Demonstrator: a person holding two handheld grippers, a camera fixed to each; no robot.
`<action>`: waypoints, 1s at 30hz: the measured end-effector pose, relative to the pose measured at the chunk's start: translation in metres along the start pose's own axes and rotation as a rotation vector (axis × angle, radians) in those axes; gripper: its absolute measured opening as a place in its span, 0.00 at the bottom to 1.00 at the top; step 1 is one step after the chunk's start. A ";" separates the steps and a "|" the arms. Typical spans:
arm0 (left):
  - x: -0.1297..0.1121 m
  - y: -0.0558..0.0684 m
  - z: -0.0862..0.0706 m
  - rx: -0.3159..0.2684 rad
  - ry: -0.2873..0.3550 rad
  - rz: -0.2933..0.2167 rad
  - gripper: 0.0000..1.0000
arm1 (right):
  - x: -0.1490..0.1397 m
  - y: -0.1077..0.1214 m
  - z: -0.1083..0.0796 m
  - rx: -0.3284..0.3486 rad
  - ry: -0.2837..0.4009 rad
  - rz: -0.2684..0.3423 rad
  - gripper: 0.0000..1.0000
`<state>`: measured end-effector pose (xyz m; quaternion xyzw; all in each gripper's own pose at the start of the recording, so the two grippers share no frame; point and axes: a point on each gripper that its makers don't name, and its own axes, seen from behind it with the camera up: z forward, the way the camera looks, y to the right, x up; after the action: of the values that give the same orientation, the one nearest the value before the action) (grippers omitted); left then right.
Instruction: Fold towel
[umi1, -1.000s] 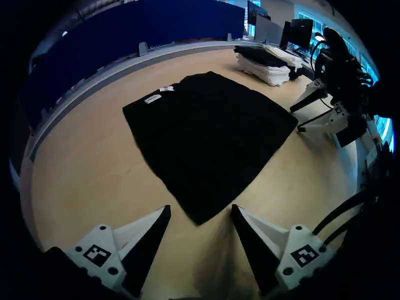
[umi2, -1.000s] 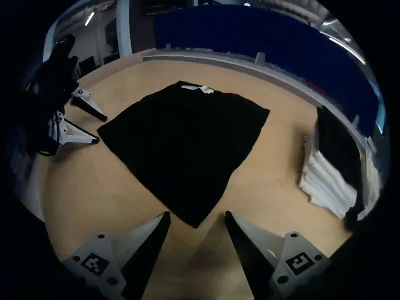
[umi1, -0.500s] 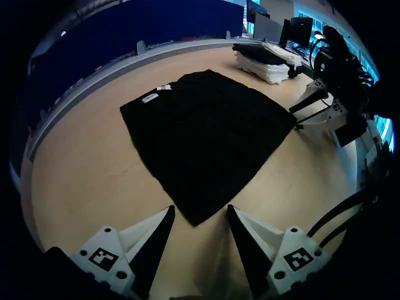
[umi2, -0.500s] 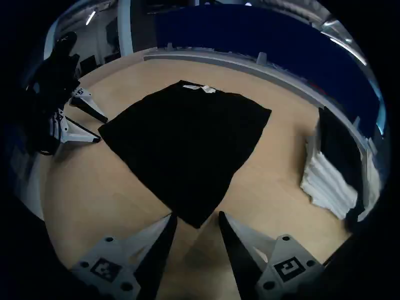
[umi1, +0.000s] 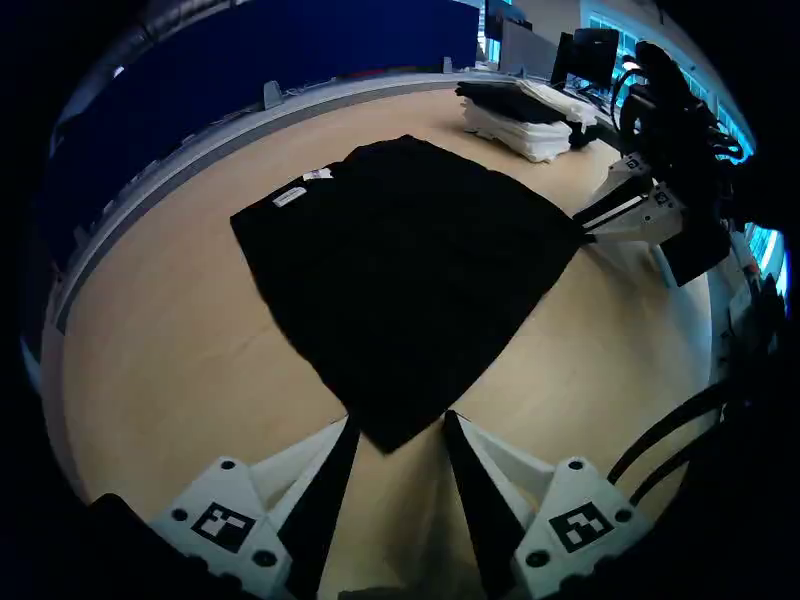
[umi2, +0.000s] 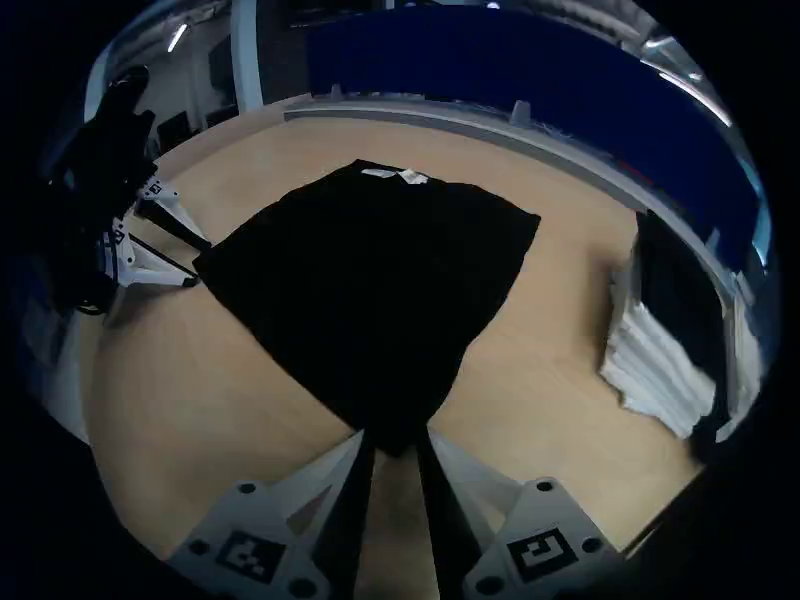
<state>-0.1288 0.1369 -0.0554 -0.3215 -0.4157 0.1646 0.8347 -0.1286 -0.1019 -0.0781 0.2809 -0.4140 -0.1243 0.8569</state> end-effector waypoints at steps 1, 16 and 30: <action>0.000 0.000 0.000 0.001 -0.001 0.000 0.55 | 0.000 0.000 0.000 0.000 0.000 0.001 0.29; 0.002 -0.007 0.000 0.014 -0.010 -0.001 0.18 | 0.005 -0.003 0.003 0.010 0.001 0.021 0.20; 0.006 -0.007 -0.002 0.022 0.001 -0.012 0.09 | 0.021 -0.002 0.002 0.019 0.022 0.046 0.16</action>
<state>-0.1240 0.1340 -0.0478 -0.3099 -0.4152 0.1636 0.8395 -0.1165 -0.1137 -0.0649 0.2809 -0.4118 -0.0976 0.8614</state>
